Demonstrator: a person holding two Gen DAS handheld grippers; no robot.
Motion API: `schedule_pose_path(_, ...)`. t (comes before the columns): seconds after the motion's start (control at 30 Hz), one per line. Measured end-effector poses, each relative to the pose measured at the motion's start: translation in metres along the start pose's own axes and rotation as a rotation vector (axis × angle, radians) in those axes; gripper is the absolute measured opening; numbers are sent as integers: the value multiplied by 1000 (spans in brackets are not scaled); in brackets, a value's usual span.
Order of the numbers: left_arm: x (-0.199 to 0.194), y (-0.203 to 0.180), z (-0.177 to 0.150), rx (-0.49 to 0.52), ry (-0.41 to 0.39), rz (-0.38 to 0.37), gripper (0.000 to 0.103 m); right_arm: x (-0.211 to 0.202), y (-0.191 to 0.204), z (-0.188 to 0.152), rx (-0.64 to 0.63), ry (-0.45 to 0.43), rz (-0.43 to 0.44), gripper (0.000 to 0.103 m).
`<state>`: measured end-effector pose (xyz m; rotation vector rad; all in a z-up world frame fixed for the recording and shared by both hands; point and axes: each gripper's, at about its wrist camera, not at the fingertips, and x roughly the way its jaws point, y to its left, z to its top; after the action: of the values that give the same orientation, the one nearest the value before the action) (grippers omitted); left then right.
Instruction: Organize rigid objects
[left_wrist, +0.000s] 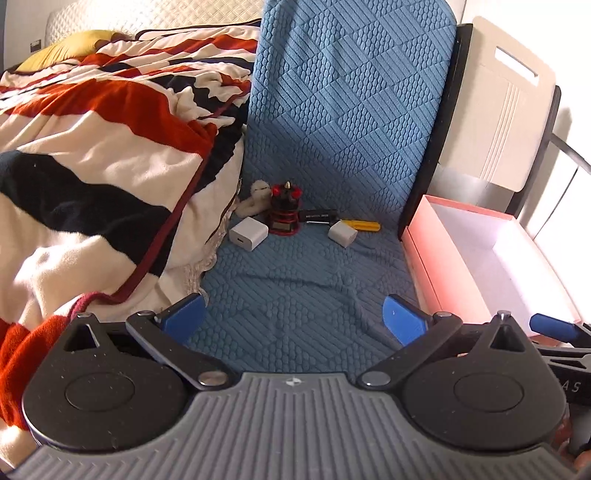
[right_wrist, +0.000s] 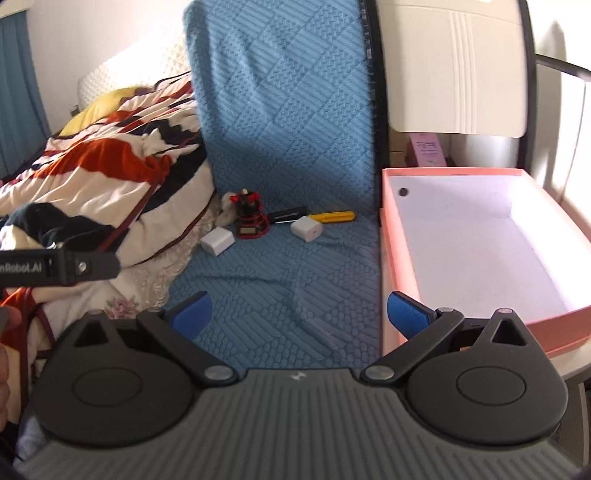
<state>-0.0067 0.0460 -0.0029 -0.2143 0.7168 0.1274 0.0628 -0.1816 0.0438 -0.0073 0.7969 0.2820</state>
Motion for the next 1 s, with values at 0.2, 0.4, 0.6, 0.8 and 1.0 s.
schedule_pose_path(0.2,0,-2,-7,-16,4,-1,103,-4,-7,-4,-9,-2,-18,103)
schedule_pose_path(0.4,-2,-4,-9,-7,-4,5,103,-9,-11,-10,3,-5,-21,103)
schedule_pose_path(0.6,-1,-6,-13,-9,-5,4,103,-13,-13,-13,5,-5,-18,103)
schedule_pose_path(0.8,4,-7,-15,-4,2,-7,103,-9,-15,-15,2,4,-22,103)
schedule_pose_path(1.0,22,-9,-13,7,6,-10,103,4,-19,-19,24,16,6,103)
